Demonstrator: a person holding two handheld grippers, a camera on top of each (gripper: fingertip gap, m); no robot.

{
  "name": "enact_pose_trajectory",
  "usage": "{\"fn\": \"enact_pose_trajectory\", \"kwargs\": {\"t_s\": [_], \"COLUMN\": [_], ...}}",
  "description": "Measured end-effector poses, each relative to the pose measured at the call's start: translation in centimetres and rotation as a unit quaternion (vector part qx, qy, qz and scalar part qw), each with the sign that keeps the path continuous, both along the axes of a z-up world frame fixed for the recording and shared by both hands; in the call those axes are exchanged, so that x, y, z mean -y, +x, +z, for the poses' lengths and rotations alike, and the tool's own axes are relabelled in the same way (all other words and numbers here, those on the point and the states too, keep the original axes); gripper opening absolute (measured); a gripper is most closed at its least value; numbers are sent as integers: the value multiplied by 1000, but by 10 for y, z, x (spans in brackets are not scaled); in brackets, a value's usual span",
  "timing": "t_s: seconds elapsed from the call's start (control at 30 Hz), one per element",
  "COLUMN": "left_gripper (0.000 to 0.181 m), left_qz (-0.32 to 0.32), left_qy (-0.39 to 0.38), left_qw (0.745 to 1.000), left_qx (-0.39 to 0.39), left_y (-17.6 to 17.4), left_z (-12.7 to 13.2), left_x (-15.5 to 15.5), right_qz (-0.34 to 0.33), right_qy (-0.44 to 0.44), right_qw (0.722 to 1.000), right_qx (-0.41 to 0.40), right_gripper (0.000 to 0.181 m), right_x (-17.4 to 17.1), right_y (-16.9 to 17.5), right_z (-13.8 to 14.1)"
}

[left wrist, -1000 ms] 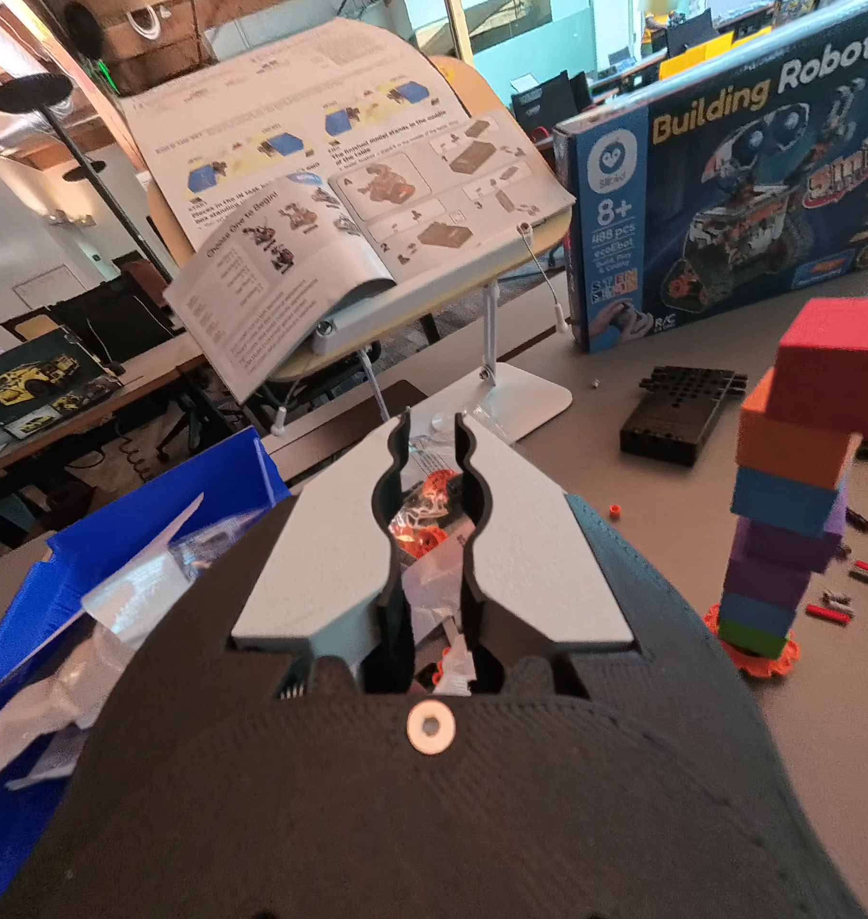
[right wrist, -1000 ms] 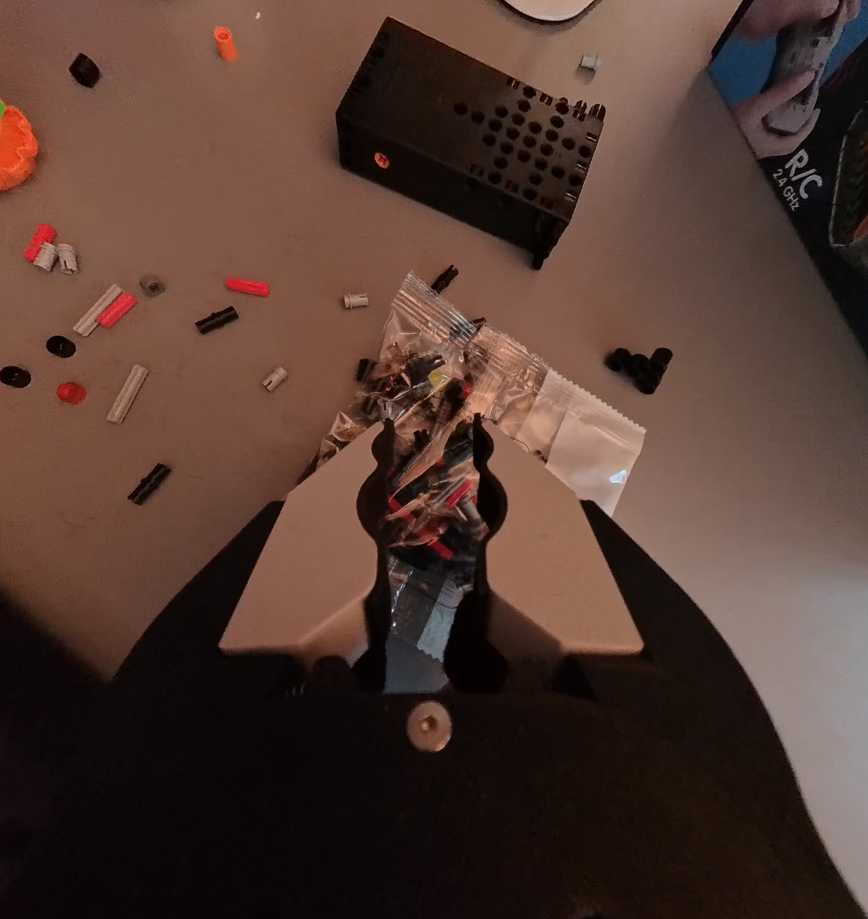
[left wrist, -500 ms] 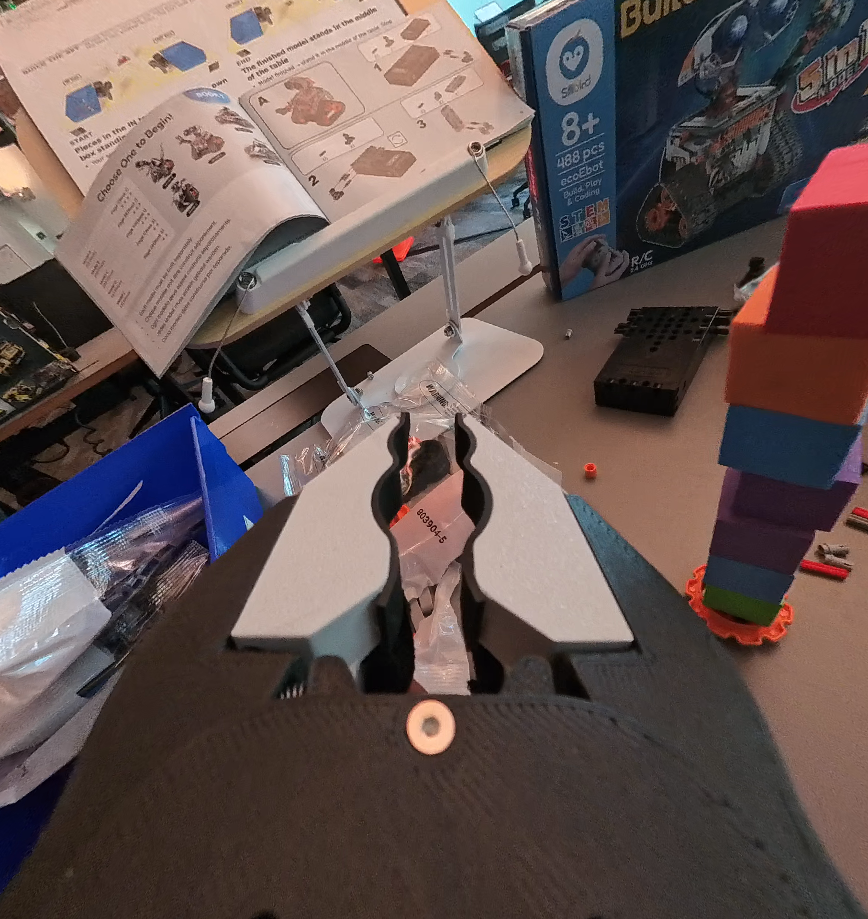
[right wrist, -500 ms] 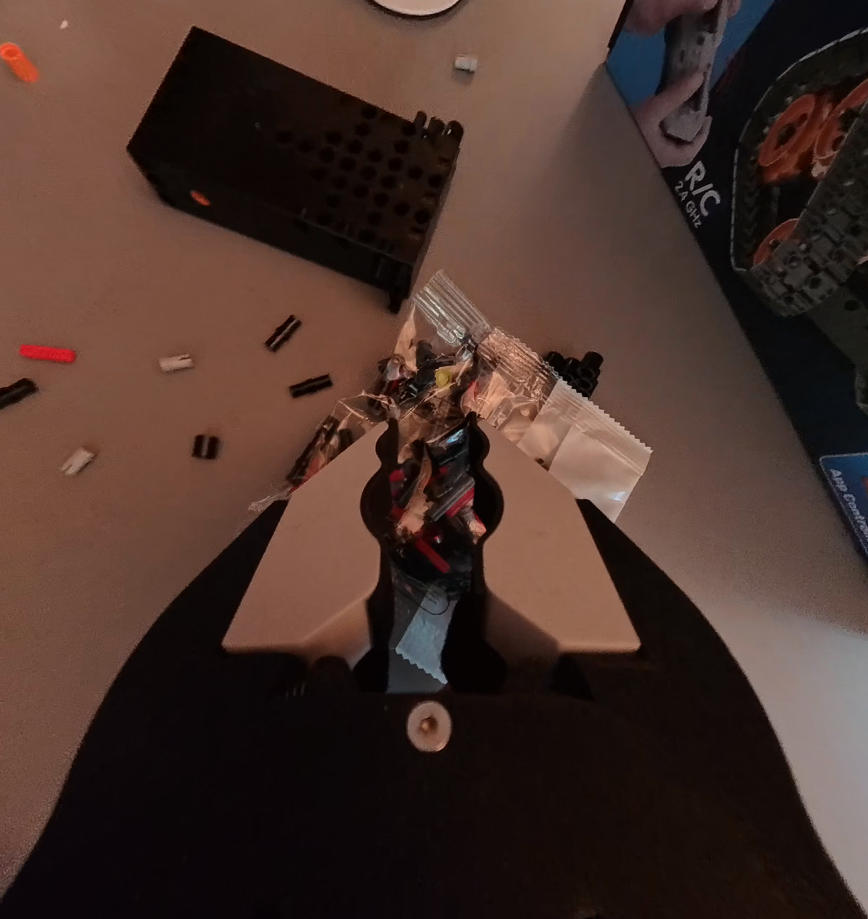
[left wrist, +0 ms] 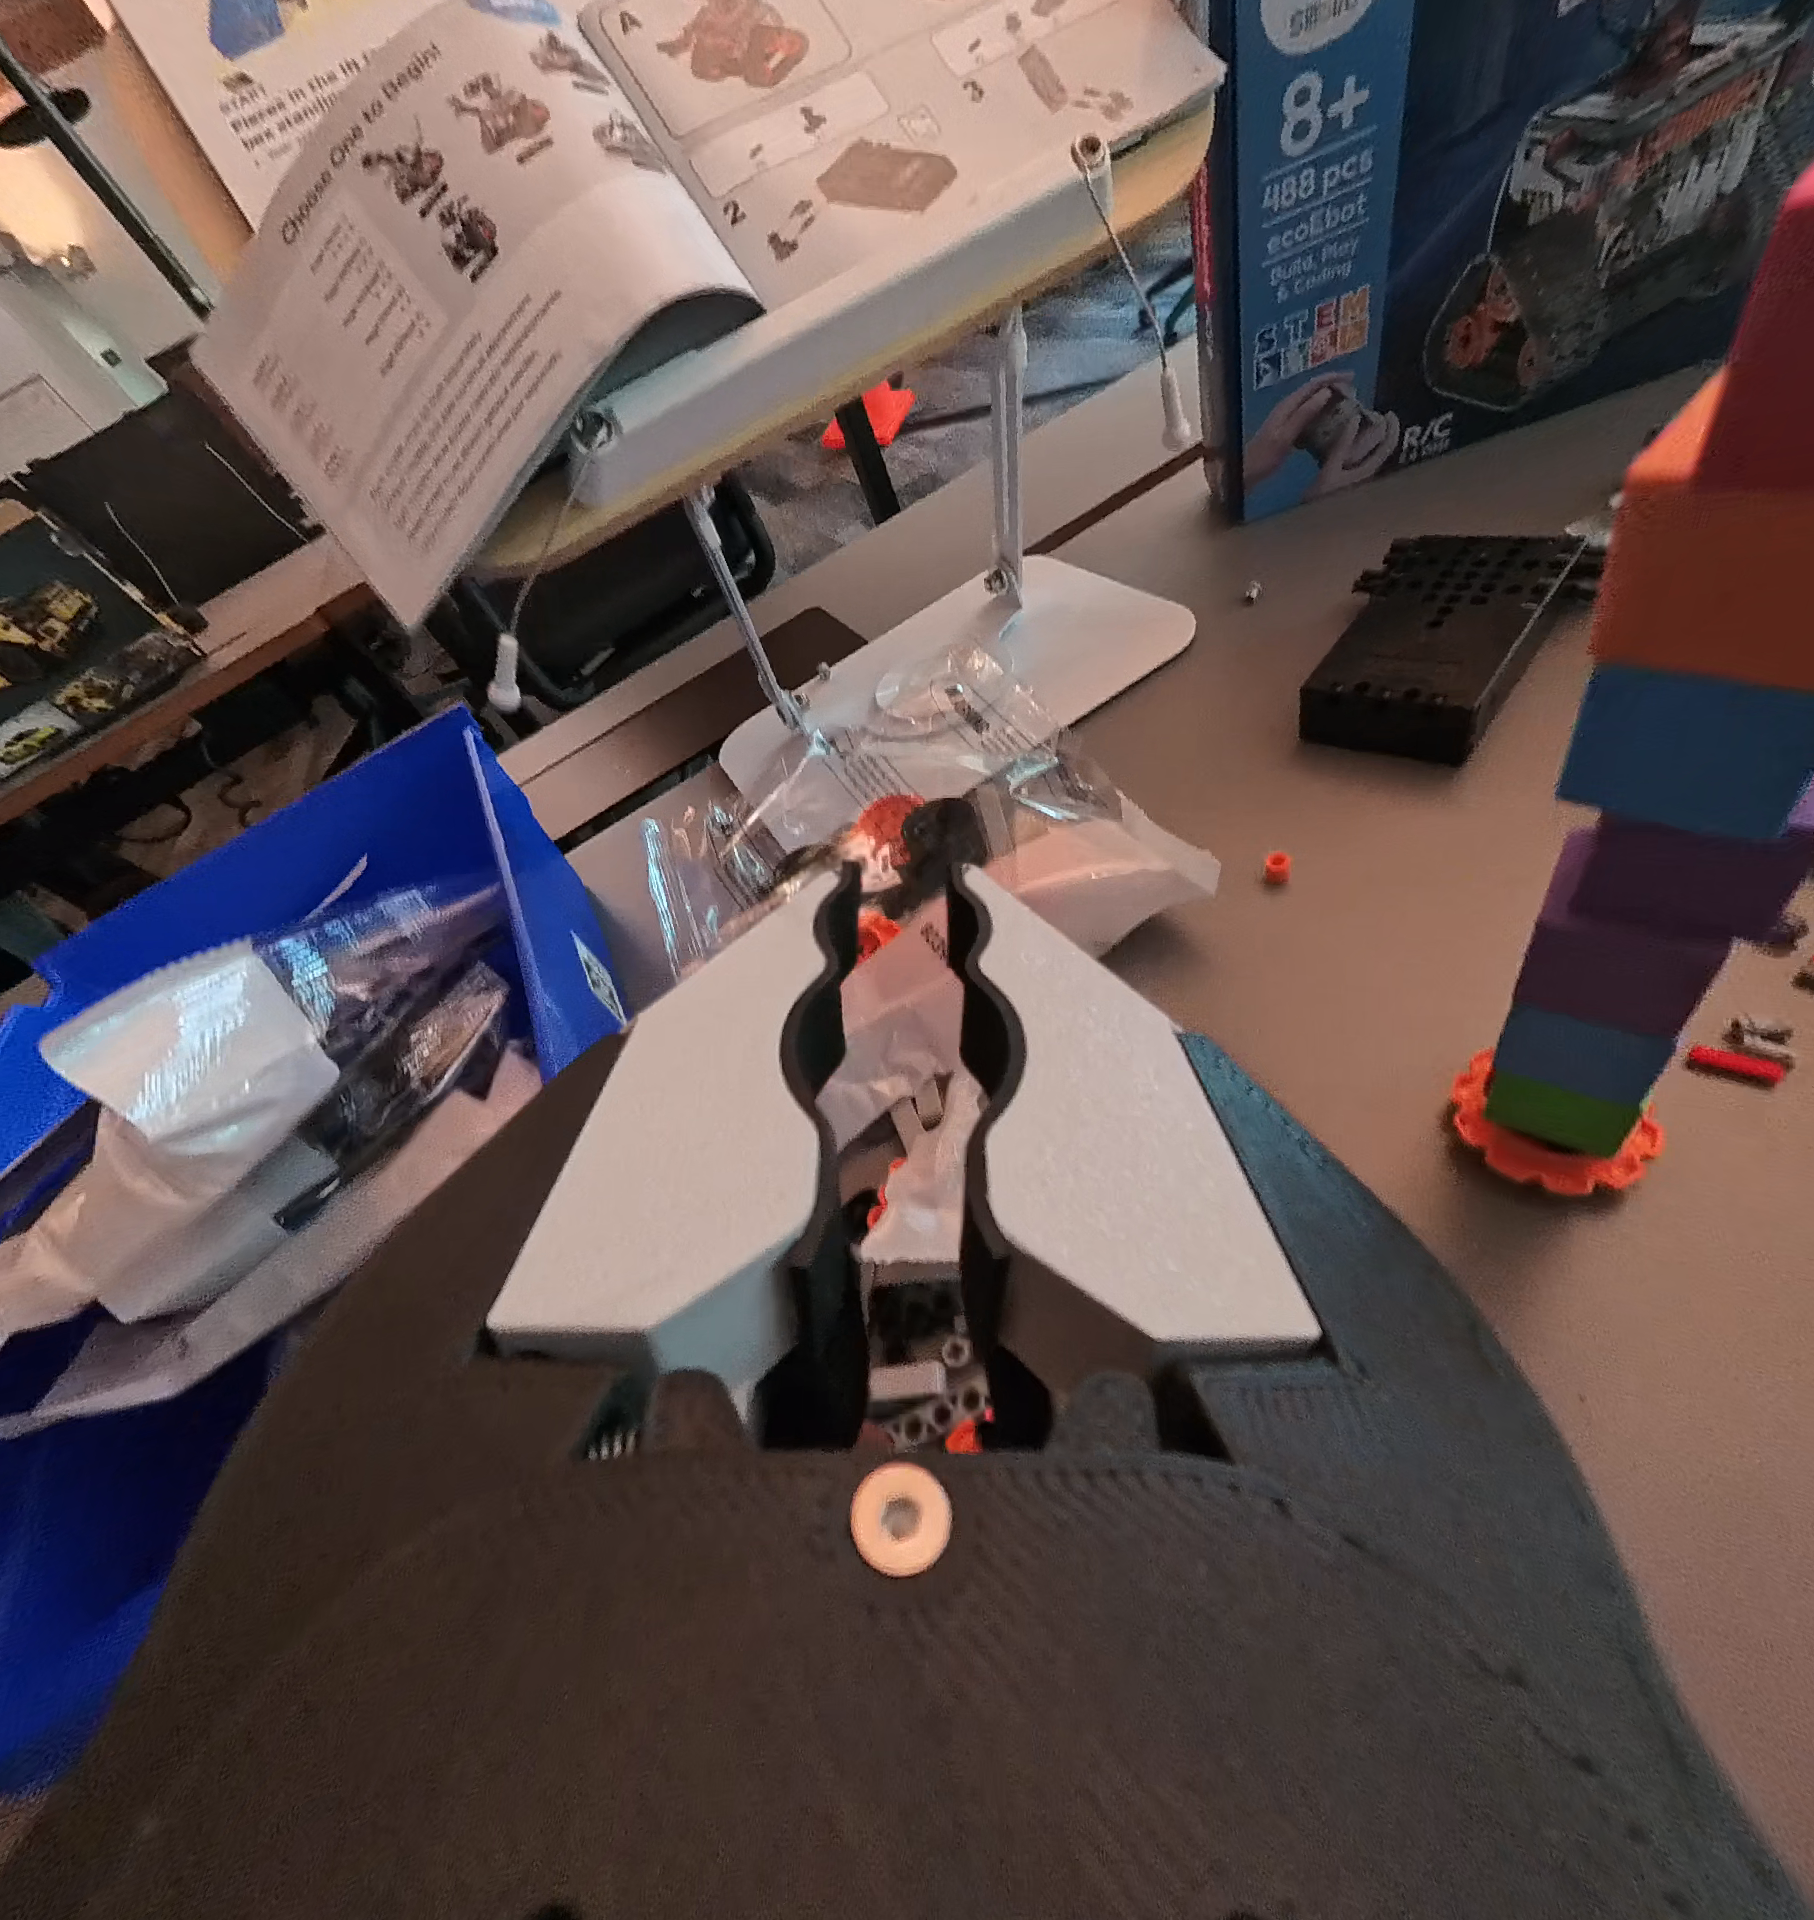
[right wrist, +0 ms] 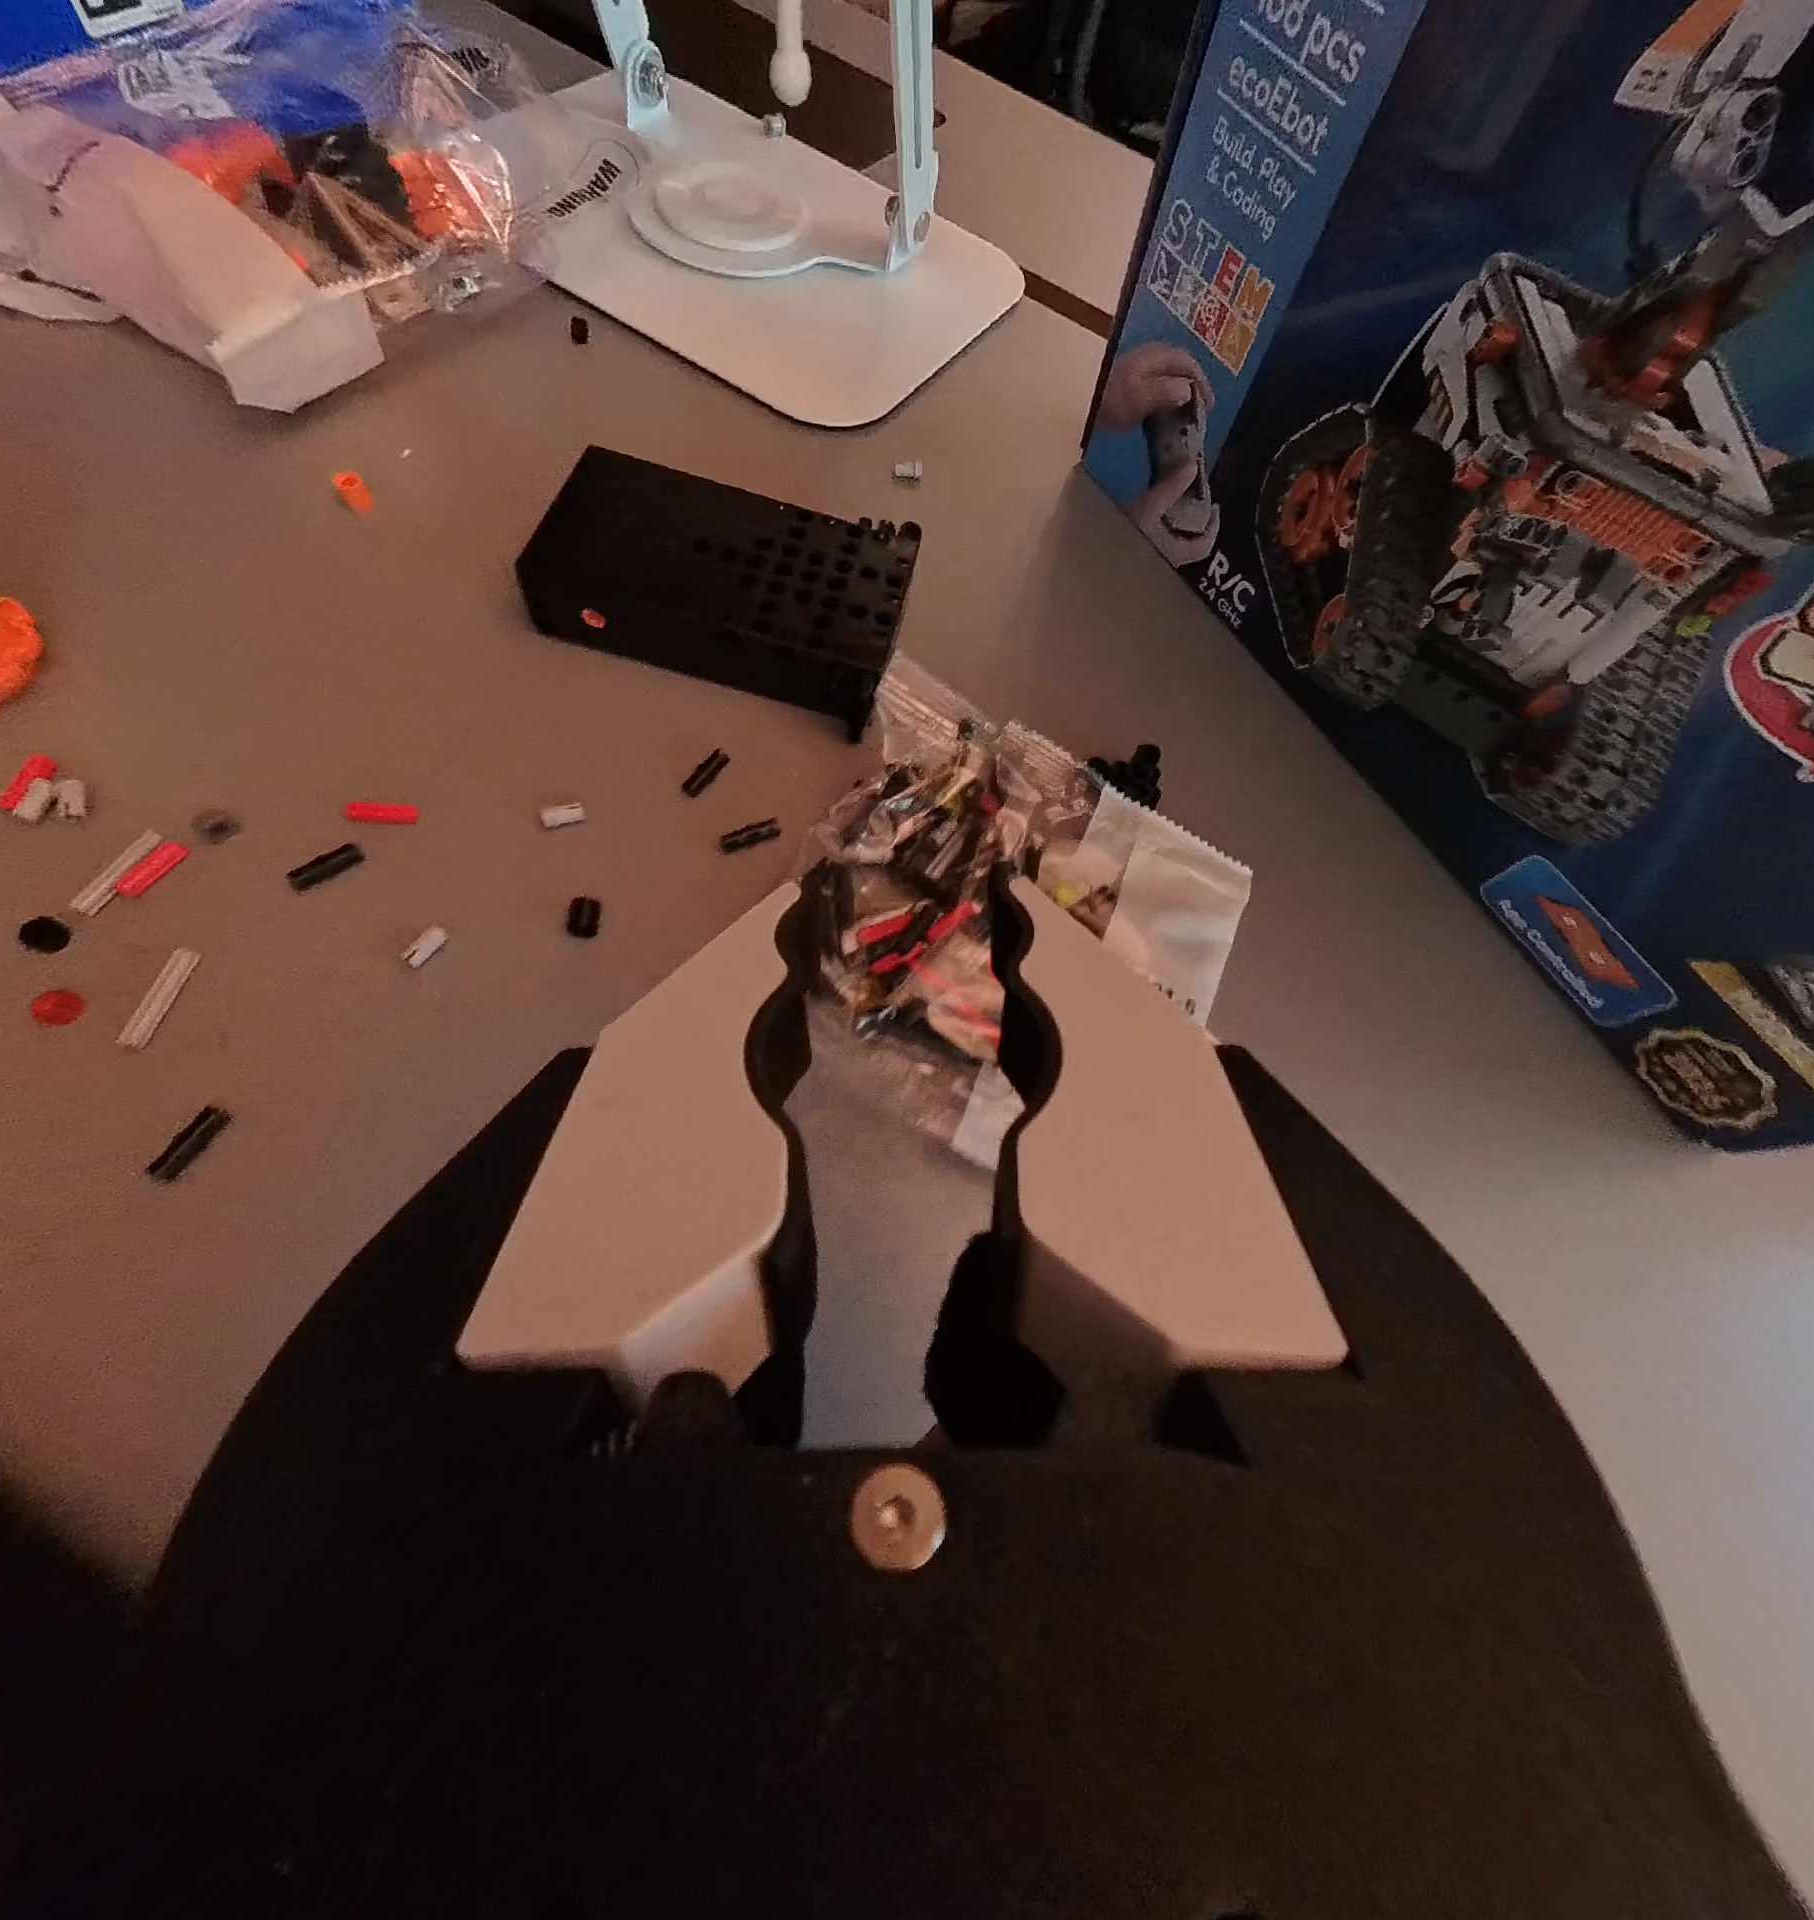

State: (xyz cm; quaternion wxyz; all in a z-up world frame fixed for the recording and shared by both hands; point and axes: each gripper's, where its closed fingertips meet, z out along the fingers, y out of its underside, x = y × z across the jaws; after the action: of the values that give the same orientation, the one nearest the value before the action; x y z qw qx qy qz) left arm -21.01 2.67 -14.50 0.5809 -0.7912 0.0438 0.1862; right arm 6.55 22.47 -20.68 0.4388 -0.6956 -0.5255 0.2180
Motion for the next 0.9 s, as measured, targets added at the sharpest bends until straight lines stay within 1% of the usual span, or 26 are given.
{"fn": "enact_pose_trajectory", "kwargs": {"t_s": [0.13,0.2,0.27,0.37,0.5,0.67,0.77,0.9], "left_gripper": [11,8,7,4,1,0,0,0], "left_qz": [-5,-11,-14,-22,-32,-45,-54,-62], "left_qy": [-29,-42,-55,-67,-83,-123,-136,-149], "left_qw": [1000,999,998,997,996,991,989,986], "left_qx": [9,13,14,15,17,20,20,40], "left_y": [5,10,13,19,27,37,44,51], "left_z": [-20,-29,-36,-45,-54,-71,-75,-79], "left_x": [10,11,12,13,15,15,14,8], "right_qz": [-7,-11,-18,-20,-24,-13,-12,-10], "right_qy": [28,40,59,88,101,108,113,110], "right_qw": [1000,999,998,996,993,991,990,991], "right_qx": [-10,-9,3,25,64,76,79,71], "right_gripper": [29,28,27,24,22,19,18,18], "right_x": [33,46,54,65,72,79,79,80], "right_y": [13,19,26,31,45,46,45,45], "right_z": [0,-5,-11,-11,-22,-26,-27,-26]}}
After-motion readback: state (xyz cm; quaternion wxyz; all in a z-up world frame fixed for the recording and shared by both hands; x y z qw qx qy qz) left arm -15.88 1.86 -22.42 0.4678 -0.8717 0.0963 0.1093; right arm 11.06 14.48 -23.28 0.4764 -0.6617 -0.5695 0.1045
